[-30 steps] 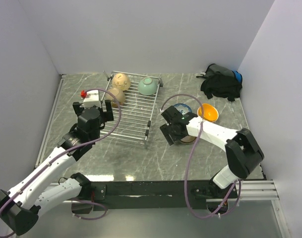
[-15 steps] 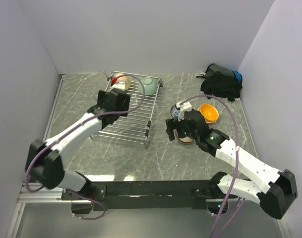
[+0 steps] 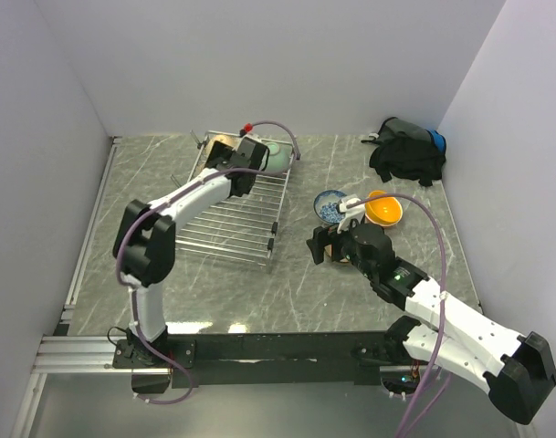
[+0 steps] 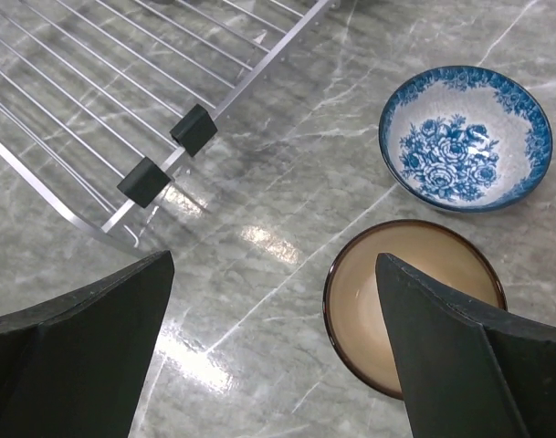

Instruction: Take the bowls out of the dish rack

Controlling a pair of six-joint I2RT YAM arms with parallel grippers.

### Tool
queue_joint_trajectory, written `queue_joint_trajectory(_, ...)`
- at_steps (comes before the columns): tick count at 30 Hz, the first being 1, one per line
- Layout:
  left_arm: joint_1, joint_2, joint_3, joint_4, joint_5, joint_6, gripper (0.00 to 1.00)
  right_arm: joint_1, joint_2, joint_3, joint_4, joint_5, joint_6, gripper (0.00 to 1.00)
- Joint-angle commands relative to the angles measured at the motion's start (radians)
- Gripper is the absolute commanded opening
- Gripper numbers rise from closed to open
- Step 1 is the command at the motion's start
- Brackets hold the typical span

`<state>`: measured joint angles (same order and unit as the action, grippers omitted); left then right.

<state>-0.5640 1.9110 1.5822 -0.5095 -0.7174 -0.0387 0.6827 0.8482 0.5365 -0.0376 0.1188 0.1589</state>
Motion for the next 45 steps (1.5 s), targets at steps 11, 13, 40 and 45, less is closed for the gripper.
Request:
queue_joint_trajectory(11,0.010,0.261,0.213,0.045,-0.160,0.152,0.99,-0.005,0.015,-0.049,0.156,-0.062,-0.059,1.00)
queue_joint_trajectory(13,0.010,0.286,0.228,0.045,-0.174,0.157,1.00,-0.005,0.020,-0.052,0.156,-0.064,-0.064,1.00)
queue_joint_trajectory(40,0.009,0.382,0.228,0.006,-0.240,0.255,0.99,-0.006,0.077,-0.053,0.188,-0.094,-0.076,1.00)
queue_joint_trajectory(45,0.009,0.367,0.249,-0.021,-0.192,0.269,0.99,-0.006,0.083,-0.053,0.191,-0.108,-0.075,1.00)
